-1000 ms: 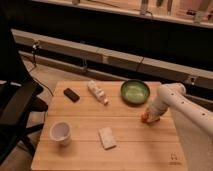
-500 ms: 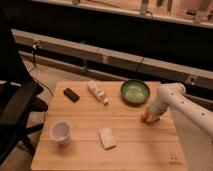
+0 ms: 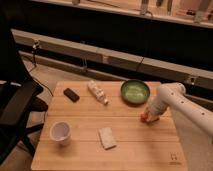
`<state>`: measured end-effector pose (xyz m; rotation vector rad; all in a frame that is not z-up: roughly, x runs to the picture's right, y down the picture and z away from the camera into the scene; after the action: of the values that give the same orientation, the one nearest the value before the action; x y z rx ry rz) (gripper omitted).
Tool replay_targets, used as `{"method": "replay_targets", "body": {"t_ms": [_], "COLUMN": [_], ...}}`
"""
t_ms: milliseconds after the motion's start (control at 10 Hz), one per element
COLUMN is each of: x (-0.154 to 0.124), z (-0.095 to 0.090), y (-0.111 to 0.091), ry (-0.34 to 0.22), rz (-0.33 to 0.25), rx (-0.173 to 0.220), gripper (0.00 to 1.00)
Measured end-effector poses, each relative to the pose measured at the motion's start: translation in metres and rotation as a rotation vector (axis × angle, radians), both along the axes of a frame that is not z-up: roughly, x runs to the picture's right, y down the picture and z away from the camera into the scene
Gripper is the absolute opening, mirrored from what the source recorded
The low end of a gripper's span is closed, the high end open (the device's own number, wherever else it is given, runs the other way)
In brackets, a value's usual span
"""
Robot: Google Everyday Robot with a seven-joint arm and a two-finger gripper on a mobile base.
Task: Drag the pepper across the table
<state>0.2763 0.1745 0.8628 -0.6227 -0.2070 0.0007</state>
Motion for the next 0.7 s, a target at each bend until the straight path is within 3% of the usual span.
{"method": "replay_targets", "body": {"t_ms": [700], "x": [0.0006], "z": [0.0001], "y": [-0.0001], "ry": [0.002], "rz": [0.012], "rx": [-0.001], "gripper": [0.00]}}
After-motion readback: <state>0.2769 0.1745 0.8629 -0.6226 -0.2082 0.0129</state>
